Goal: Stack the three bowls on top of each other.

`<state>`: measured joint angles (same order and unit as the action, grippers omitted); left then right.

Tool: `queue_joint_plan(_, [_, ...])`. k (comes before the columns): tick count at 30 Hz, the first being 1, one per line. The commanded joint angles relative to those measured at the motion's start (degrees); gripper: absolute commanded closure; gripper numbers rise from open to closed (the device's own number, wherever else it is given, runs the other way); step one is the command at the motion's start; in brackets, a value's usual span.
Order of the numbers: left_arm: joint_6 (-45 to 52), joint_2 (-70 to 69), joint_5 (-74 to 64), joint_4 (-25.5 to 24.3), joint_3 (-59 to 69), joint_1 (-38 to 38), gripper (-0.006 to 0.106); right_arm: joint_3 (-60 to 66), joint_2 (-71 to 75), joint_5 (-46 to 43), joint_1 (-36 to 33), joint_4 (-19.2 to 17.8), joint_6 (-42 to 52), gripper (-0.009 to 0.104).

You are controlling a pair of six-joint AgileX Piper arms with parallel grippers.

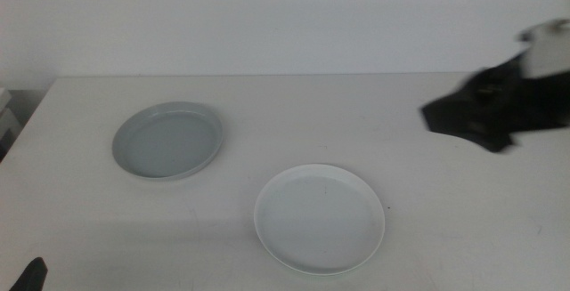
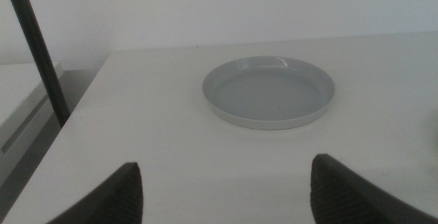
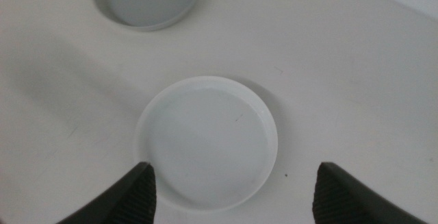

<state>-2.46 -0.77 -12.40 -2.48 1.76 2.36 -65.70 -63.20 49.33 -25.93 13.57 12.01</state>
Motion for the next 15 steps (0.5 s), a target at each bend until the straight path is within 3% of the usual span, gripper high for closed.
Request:
queue_joint_plan(1, [-0.5,-0.8,4.2,0.2,-0.2,-0.1,0.02,-1.6,5.6,0.6,0.0,1.2,3.1,0.037])
queue_joint_plan(15, [-0.5,-0.8,4.2,0.2,-0.2,-0.1,0.02,-1.0,21.6,5.0,0.0,2.3,6.8,0.038])
